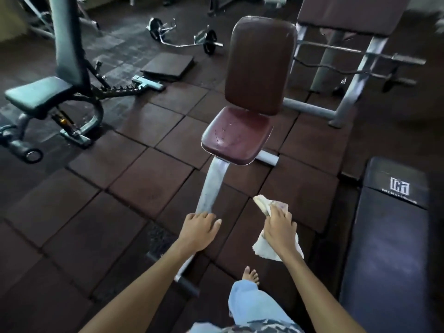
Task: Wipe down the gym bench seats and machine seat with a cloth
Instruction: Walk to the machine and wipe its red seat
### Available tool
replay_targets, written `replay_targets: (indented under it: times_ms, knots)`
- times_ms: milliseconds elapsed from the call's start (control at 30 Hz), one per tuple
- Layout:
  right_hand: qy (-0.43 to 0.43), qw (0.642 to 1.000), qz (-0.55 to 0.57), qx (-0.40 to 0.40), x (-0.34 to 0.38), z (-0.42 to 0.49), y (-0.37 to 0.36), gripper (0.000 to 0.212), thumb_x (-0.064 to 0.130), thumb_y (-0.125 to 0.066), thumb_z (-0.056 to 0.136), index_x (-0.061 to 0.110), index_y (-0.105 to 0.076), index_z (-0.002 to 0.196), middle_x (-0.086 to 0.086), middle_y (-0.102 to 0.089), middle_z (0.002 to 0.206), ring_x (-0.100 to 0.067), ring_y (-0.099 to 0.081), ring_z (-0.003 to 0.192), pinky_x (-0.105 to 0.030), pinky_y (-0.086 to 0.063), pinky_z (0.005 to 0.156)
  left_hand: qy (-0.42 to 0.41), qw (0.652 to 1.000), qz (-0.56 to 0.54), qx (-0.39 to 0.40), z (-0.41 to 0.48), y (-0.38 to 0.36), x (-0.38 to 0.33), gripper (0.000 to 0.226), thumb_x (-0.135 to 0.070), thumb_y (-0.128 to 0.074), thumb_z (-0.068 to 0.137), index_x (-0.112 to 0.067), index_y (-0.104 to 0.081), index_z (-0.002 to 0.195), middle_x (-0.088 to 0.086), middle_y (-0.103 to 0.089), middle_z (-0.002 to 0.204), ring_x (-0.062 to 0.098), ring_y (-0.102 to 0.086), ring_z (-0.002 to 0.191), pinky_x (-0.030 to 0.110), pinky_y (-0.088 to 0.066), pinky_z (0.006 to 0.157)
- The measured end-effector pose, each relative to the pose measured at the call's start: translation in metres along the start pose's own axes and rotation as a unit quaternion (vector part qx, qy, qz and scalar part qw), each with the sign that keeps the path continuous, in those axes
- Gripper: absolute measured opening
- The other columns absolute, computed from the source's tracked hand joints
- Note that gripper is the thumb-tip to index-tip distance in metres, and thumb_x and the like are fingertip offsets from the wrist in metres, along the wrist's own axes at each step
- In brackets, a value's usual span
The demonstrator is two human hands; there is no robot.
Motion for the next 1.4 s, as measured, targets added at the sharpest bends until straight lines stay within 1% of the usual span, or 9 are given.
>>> replay_targets:
  times_ms: [200,333,533,667,867,1033,1200,1300,1400]
  knots:
    - [-0.021,0.999,0.017,0.025,-0.004,0.123,0.015,0.028,0.01,-0.041,0.091,0.021,-0.051,0.115,-0.003,-0.052,0.13,-0.027,-0.041,0.119,-0.043,-0.032,0.096,0.01,0.999,-0.013,0.031,0.105,-0.007,-0.026,0.076,-0.062,0.0,0.082,-0.027,-0.057,0.119,-0.007,-0.065,0.115,0.015,-0.058,0.111,0.034,-0.034,0.1]
    - [-0.013,0.999,0.016,0.04,-0.002,0.199,0.028,0.02,0.008,-0.039,0.09,0.019,-0.05,0.102,-0.002,-0.054,0.126,-0.026,-0.04,0.118,-0.045,-0.033,0.097,0.04,0.998,-0.027,0.031,0.179,-0.009,-0.026,0.074,-0.061,-0.003,0.083,-0.026,-0.06,0.114,-0.005,-0.068,0.108,0.017,-0.061,0.107,0.036,-0.038,0.096]
    - [0.026,0.997,-0.019,0.076,0.017,0.338,0.031,0.028,0.005,-0.038,0.089,0.017,-0.051,0.111,0.001,-0.056,0.123,-0.025,-0.039,0.118,-0.042,-0.032,0.094,0.106,0.991,-0.067,0.037,0.305,-0.041,-0.014,0.068,-0.058,-0.005,0.086,-0.025,-0.062,0.104,-0.004,-0.069,0.103,0.018,-0.063,0.102,0.037,-0.042,0.091]
    - [0.054,0.99,-0.048,0.122,0.034,0.428,0.022,0.046,0.005,-0.041,0.089,0.02,-0.045,0.132,0.002,-0.051,0.134,-0.025,-0.036,0.125,-0.044,-0.032,0.098,0.172,0.981,-0.087,0.033,0.371,-0.061,0.0,0.067,-0.057,-0.007,0.088,-0.024,-0.062,0.107,-0.003,-0.069,0.102,0.02,-0.063,0.1,0.038,-0.041,0.091]
    - [0.108,0.98,-0.079,0.148,0.061,0.528,0.006,0.035,0.007,-0.042,0.093,0.014,-0.049,0.127,-0.003,-0.053,0.132,-0.028,-0.036,0.125,-0.046,-0.032,0.097,0.262,0.955,-0.134,0.027,0.42,-0.08,0.01,0.073,-0.059,-0.008,0.085,-0.019,-0.063,0.113,0.001,-0.066,0.106,0.023,-0.062,0.103,0.039,-0.042,0.093]
    - [0.243,0.946,-0.165,0.138,0.102,0.577,-0.007,0.028,0.009,-0.045,0.093,0.013,-0.052,0.119,-0.005,-0.055,0.129,-0.03,-0.039,0.122,-0.049,-0.034,0.095,0.354,0.922,-0.157,0.008,0.427,-0.092,0.011,0.064,-0.056,-0.019,0.088,-0.017,-0.064,0.112,0.004,-0.065,0.109,0.025,-0.061,0.101,0.04,-0.042,0.091]
    - [0.417,0.873,-0.186,0.169,0.12,0.589,-0.054,0.036,0.019,-0.055,0.091,0.013,-0.055,0.127,-0.007,-0.053,0.137,-0.031,-0.042,0.128,-0.049,-0.042,0.092,0.468,0.865,-0.178,-0.029,0.419,-0.111,-0.002,0.046,-0.044,-0.04,0.096,-0.012,-0.058,0.125,0.009,-0.055,0.128,0.028,-0.054,0.116,0.043,-0.041,0.098]
    - [0.438,0.85,-0.209,0.204,0.1,0.594,-0.084,0.048,0.029,-0.058,0.09,0.012,-0.05,0.134,-0.008,-0.039,0.15,-0.032,-0.032,0.138,-0.05,-0.034,0.103,0.516,0.836,-0.185,-0.029,0.417,-0.129,-0.019,0.048,-0.041,-0.041,0.097,-0.011,-0.048,0.135,0.012,-0.04,0.146,0.029,-0.039,0.134,0.047,-0.035,0.106]
    - [0.457,0.847,-0.192,0.192,0.092,0.599,-0.09,0.052,0.034,-0.056,0.089,0.014,-0.047,0.137,-0.008,-0.033,0.153,-0.032,-0.025,0.141,-0.048,-0.026,0.109,0.544,0.815,-0.192,-0.056,0.418,-0.136,-0.028,0.051,-0.038,-0.045,0.096,-0.012,-0.043,0.139,0.013,-0.033,0.151,0.029,-0.031,0.139,0.05,-0.033,0.108]
Point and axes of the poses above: each hand's wrist, its own z-axis towards the middle knuckle, its own y-axis out of the back of the hand, x = y × z, the point moved 7 cm from there along z, towards the middle knuckle
